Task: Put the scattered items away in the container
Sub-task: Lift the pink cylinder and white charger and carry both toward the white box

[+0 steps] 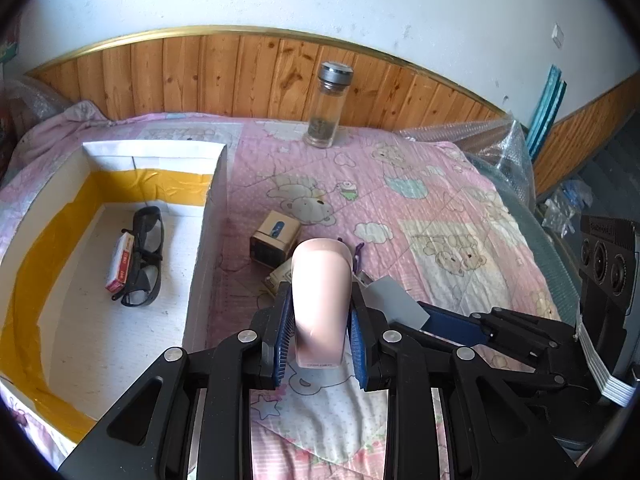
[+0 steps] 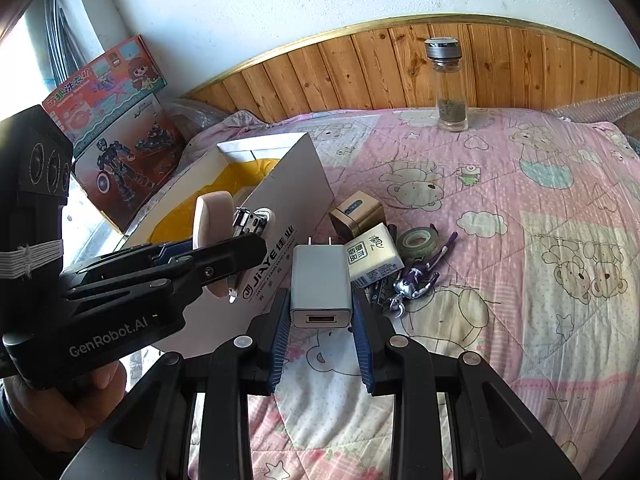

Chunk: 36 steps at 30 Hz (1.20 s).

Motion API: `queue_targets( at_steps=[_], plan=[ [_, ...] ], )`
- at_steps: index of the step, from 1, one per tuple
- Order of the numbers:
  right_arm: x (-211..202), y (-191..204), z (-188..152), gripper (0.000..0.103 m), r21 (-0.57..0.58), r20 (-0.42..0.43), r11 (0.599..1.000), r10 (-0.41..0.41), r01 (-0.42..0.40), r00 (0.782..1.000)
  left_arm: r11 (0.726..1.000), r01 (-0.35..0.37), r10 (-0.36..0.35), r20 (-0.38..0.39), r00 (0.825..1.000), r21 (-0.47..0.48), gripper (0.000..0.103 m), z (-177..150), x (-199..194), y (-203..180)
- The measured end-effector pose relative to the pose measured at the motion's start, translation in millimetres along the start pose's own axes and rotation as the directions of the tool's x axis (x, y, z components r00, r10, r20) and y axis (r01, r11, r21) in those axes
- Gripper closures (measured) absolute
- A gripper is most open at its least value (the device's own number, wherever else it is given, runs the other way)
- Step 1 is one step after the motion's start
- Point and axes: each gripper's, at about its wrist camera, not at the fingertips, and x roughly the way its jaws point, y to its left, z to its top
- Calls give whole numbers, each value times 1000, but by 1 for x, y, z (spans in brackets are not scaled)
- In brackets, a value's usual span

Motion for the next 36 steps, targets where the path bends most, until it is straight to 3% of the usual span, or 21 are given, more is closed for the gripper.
queue_targets(
  at_steps=[10,36],
  plan=[
    [-1,15,4,72,-15,17,1000,4,-4,1000,995,25,-25,2,1000,-98,77,3,-12,30],
    [-6,53,14,72,-59,49,998,29,-26,998,973,20,-16,17,1000,-231,77,0,-31,90]
  ],
)
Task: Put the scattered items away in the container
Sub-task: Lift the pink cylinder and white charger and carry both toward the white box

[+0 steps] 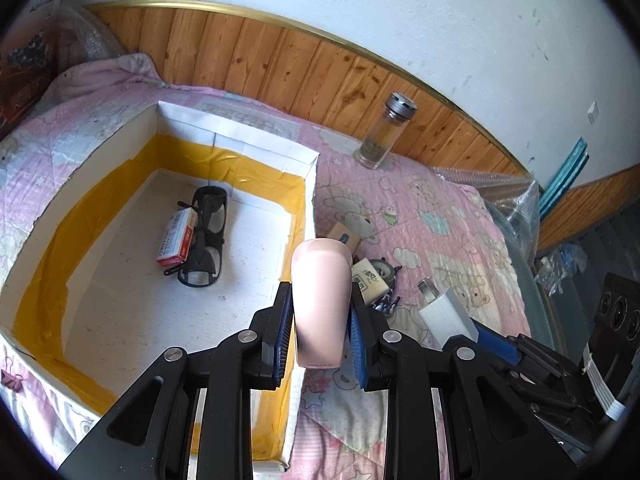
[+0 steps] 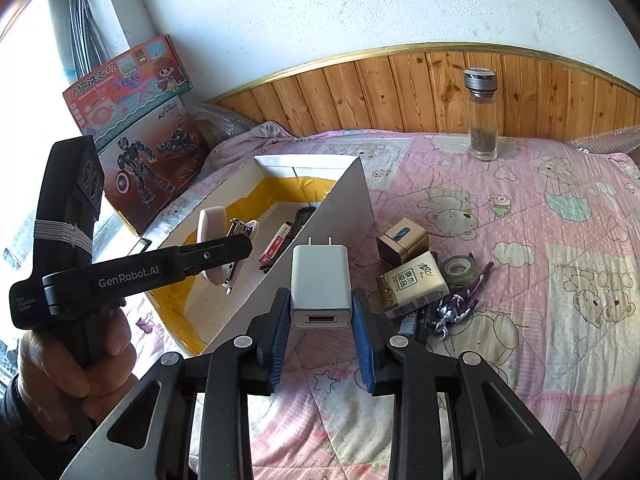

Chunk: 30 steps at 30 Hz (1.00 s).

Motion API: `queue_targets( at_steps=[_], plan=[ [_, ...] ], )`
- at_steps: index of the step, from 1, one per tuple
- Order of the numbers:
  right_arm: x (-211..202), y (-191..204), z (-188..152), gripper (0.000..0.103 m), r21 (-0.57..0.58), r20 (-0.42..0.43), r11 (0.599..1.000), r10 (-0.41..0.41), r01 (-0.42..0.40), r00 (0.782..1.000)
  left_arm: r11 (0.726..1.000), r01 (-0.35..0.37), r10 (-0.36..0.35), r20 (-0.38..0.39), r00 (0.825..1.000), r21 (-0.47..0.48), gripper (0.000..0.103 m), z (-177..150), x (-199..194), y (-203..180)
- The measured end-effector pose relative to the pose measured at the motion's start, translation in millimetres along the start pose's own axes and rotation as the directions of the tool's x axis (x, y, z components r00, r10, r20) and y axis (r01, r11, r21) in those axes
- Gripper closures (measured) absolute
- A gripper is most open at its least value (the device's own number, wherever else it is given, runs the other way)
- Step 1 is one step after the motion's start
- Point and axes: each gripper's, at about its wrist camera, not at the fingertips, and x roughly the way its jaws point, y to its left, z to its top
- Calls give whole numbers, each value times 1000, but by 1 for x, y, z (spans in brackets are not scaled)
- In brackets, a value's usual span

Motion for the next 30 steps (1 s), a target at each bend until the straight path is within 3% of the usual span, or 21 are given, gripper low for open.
queue_targets(
  at_steps=[30],
  plan=[
    [22,46,42,72,-92,-5,996,-5,5,1000,989,-11,5,-42,999,-148,77,1,9,55]
  ],
)
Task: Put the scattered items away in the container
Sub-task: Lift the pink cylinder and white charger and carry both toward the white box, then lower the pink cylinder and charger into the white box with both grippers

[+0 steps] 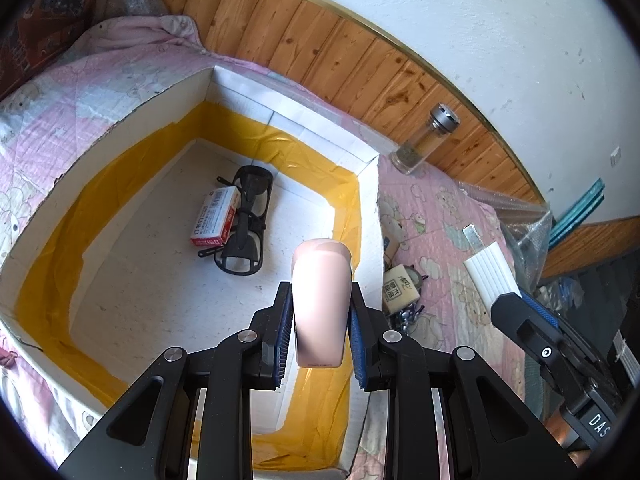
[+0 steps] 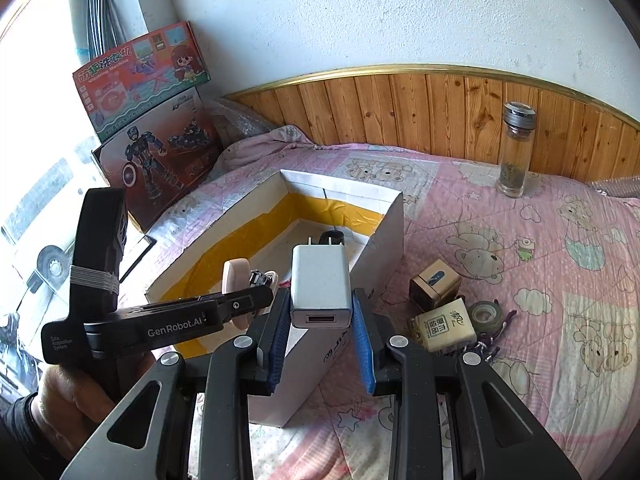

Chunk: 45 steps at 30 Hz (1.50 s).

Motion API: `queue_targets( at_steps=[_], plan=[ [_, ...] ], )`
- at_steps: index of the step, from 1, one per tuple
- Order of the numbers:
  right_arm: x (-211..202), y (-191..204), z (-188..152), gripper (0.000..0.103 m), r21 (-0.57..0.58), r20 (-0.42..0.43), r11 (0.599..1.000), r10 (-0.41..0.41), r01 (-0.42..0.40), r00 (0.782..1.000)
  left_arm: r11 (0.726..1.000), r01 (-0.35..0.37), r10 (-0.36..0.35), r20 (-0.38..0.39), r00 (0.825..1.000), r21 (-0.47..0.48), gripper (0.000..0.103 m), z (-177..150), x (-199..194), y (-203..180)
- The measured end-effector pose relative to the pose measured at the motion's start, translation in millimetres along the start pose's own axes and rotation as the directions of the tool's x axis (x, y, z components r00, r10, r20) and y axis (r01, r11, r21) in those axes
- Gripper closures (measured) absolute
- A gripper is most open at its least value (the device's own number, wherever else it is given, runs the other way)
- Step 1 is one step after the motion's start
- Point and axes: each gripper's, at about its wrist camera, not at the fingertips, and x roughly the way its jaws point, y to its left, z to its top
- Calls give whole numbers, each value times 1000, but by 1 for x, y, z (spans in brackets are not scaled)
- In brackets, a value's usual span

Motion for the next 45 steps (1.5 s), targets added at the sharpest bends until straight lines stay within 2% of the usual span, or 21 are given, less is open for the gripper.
queue_targets(
  at_steps=[21,34,45],
  plan=[
    [43,18,29,72,-102,-61,994,-38,32,997,1000,-14,13,-37,999,-28,77,4,20,-3],
    [72,24,49,72,-180,-97,982,-80,62,992,987,29,-41,-75,996,-157,77,11,32,7],
    [100,30,61,72,-264,-135,961,-127,88,983,965,22,-48,-92,995,-261,77,14,43,19]
  ],
)
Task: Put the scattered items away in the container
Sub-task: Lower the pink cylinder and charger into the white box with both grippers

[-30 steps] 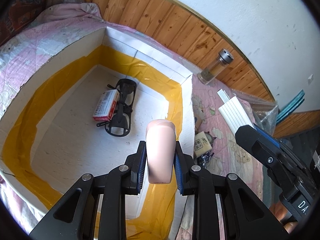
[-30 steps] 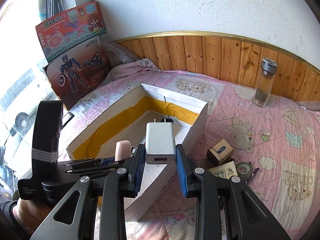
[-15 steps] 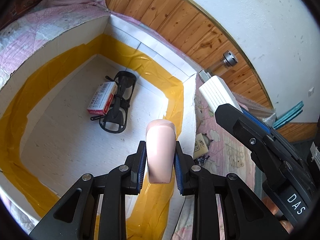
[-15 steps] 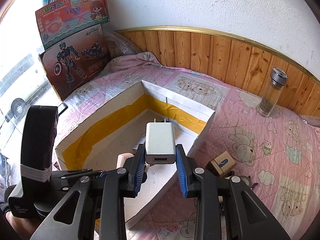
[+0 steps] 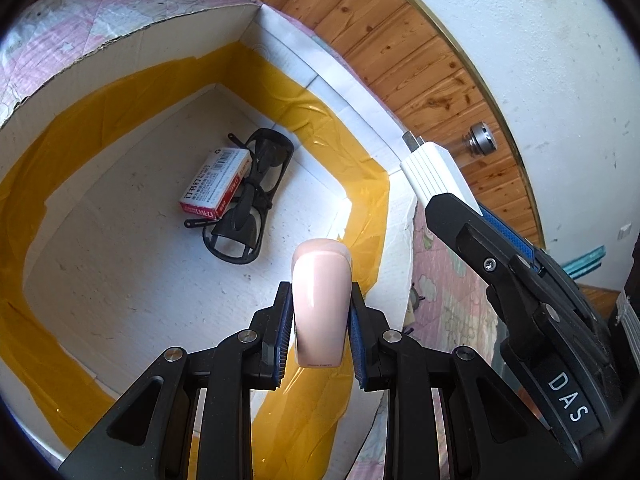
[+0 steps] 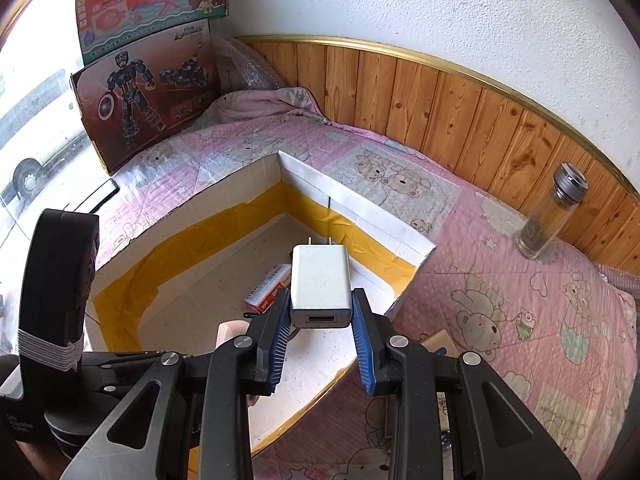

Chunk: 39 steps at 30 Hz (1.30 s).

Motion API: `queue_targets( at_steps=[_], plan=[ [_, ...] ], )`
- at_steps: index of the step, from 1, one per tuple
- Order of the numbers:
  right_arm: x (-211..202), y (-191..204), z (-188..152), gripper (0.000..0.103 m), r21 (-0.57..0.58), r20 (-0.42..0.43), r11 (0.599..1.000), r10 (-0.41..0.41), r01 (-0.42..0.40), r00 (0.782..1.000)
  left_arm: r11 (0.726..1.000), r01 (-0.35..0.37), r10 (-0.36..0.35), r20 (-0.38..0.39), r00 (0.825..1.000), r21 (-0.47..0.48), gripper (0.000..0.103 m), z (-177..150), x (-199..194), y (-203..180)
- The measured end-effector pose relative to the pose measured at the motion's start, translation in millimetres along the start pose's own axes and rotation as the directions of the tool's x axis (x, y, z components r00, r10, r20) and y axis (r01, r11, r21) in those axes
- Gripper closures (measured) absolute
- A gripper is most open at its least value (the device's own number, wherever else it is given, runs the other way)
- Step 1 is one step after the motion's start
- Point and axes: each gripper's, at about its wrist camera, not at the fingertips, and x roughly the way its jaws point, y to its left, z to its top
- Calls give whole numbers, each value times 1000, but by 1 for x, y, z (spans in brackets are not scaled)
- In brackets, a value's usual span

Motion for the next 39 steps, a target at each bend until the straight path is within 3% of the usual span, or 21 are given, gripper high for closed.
queue_targets(
  at_steps=[13,23,31,39],
  plan=[
    [26,-4,9,72,-61,-58,998,-35,31,998,997,-2,2,-5,1000,-82,77,4,9,4],
    [44,-9,19,72,-25,-135,999,33,-37,990,994,-18,14,-39,999,-104,77,2,24,2],
    [64,-6,25,72,-87,-204,996,20,-38,979,991,-30,25,-42,999,-128,77,3,28,4],
    [81,-12,31,72,-123,-279,991,20,-56,960,977,-7,-7,-67,998,-212,77,3,32,8]
  ],
)
